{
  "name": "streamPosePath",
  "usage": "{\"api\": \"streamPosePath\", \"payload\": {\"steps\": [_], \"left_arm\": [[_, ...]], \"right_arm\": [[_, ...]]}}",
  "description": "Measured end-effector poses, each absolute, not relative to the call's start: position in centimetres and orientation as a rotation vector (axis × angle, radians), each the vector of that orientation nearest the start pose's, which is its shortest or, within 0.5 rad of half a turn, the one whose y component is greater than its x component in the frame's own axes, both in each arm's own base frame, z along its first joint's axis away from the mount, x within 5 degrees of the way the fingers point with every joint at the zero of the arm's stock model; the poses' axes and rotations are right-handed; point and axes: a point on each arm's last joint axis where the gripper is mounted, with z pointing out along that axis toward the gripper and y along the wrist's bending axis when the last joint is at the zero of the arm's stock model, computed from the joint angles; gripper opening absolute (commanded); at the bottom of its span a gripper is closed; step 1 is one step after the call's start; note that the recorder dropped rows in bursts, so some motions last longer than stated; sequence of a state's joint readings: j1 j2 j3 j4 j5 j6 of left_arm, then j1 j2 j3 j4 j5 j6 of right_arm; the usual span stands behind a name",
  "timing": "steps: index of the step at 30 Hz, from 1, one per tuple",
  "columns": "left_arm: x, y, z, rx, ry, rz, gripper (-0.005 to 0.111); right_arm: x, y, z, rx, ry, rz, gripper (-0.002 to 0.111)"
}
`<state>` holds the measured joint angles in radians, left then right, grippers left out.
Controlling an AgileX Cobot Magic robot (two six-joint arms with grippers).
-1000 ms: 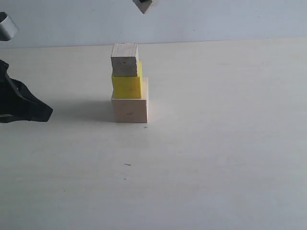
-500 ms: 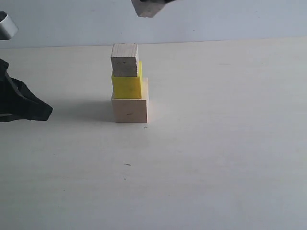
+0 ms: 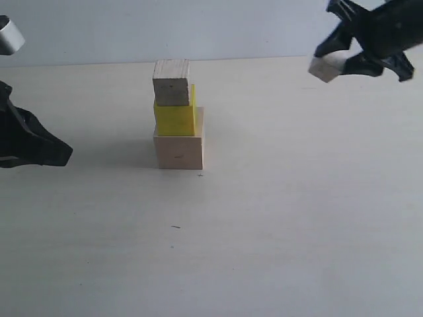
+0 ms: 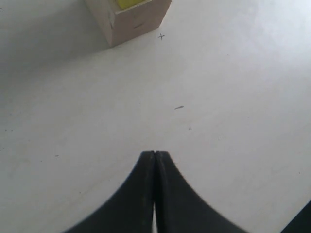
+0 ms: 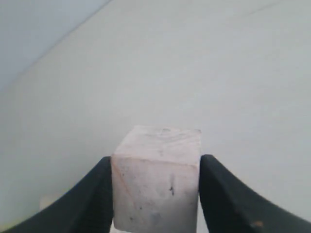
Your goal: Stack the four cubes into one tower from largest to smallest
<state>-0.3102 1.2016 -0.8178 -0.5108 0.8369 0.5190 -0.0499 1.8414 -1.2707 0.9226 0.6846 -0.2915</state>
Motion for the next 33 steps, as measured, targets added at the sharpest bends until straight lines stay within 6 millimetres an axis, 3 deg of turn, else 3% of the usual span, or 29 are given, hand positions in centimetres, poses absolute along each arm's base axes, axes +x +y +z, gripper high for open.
{"api": "streamPosePath", "payload": {"steps": [3,6,11,15,24,27,33], "left_arm": [[20.1,-9.9,27.4,0.73,2.511,-0.539,0.0],[20.1,-9.9,27.4,0.729,2.51,-0.538,0.0],[20.2,-10.0,27.5,0.716,2.502,-0.546,0.0],[20.3,-10.0,27.5,0.71,2.497,-0.546,0.0],[20.3,-10.0,27.5,0.698,2.491,-0.554,0.0],[20.4,-10.0,27.6,0.686,2.479,-0.552,0.0],[20.5,-10.0,27.7,0.678,2.469,-0.548,0.0]], "right_arm": [[39.3,0.1,21.5,0.747,2.322,0.818,0.0],[40.1,-0.3,23.0,0.729,2.153,0.846,0.0],[41.1,1.4,28.2,0.151,1.926,0.927,0.0],[40.2,2.8,31.5,-0.144,1.776,1.031,0.0],[37.9,4.5,33.1,-0.558,1.587,1.087,0.0],[36.9,5.7,33.6,-0.733,1.539,1.011,0.0],[34.7,10.5,34.2,-1.013,1.501,1.01,0.0]]}}
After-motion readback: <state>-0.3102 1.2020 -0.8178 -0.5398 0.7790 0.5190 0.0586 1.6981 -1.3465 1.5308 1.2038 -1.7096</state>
